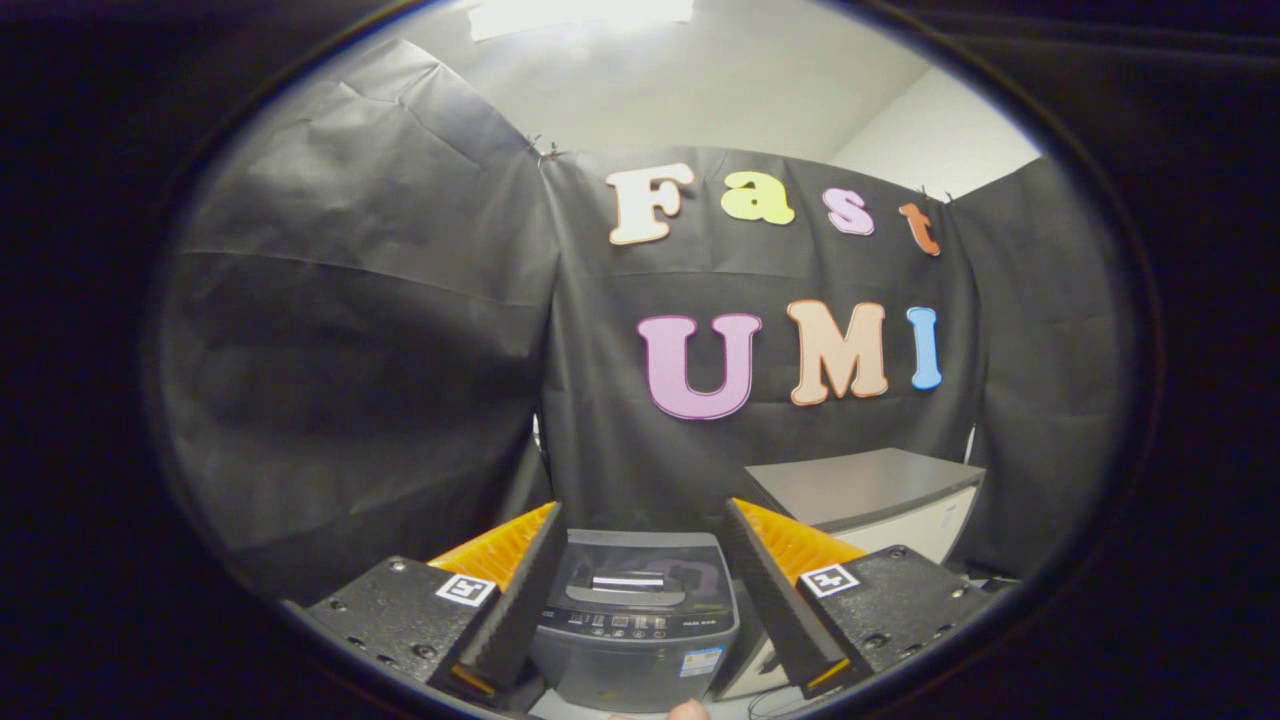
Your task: Put the clothes into the washing machine and then close the washing machine lid.
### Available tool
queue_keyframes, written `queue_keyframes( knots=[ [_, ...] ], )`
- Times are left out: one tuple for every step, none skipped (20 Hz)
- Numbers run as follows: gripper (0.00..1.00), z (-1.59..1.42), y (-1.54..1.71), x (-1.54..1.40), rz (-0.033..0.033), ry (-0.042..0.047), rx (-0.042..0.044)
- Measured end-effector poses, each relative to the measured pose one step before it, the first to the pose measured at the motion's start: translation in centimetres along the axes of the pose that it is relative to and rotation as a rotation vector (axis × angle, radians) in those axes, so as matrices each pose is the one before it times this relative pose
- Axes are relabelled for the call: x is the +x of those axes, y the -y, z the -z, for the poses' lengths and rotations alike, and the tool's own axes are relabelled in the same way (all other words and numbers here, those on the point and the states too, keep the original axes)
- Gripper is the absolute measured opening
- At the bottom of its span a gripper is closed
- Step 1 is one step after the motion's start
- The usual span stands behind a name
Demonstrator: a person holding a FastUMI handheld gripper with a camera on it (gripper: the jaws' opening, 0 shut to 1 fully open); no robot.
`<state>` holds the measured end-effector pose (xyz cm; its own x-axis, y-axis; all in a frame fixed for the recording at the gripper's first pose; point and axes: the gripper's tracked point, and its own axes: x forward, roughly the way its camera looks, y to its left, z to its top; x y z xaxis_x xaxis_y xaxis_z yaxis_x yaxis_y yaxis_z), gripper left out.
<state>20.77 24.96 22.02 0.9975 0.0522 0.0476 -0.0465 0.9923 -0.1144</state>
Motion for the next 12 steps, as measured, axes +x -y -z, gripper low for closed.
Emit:
queue_keyframes(
  knots=[
    [0.95, 0.129, -0.026, 0.003, 0.00001, 0.00051, 0.00122],
    [0.95, 0.019, -0.003, 0.16, -0.00004, 0.00061, -0.00111],
    [0.95, 0.125, -0.023, 0.193, 0.00184, -0.00003, -0.00074],
    [0.95, 0.125, -0.112, 0.196, -0.00055, -0.00199, 0.00125],
    [0.95, 0.239, -0.193, 0.267, -0.00398, -0.00299, 0.00189],
    [0.95, 0.248, -0.093, 0.259, -0.00238, -0.00536, 0.00089],
    [0.95, 0.246, 0.039, 0.22, 0.00078, -0.00539, 0.00279],
    [0.95, 0.237, -0.048, 0.133, -0.00074, -0.00231, 0.0055],
    [0.95, 0.18, -0.096, 0.15, -0.00241, -0.00371, 0.0039],
    [0.95, 0.089, 0.099, 0.022, 0.00091, -0.00422, -0.00069],
    [0.95, 0.103, 0.066, 0.01, 0.00166, -0.00083, -0.00194],
    [0.95, 0.188, 0.144, 0.182, 0.00156, -0.00281, -0.00197]
  ],
)
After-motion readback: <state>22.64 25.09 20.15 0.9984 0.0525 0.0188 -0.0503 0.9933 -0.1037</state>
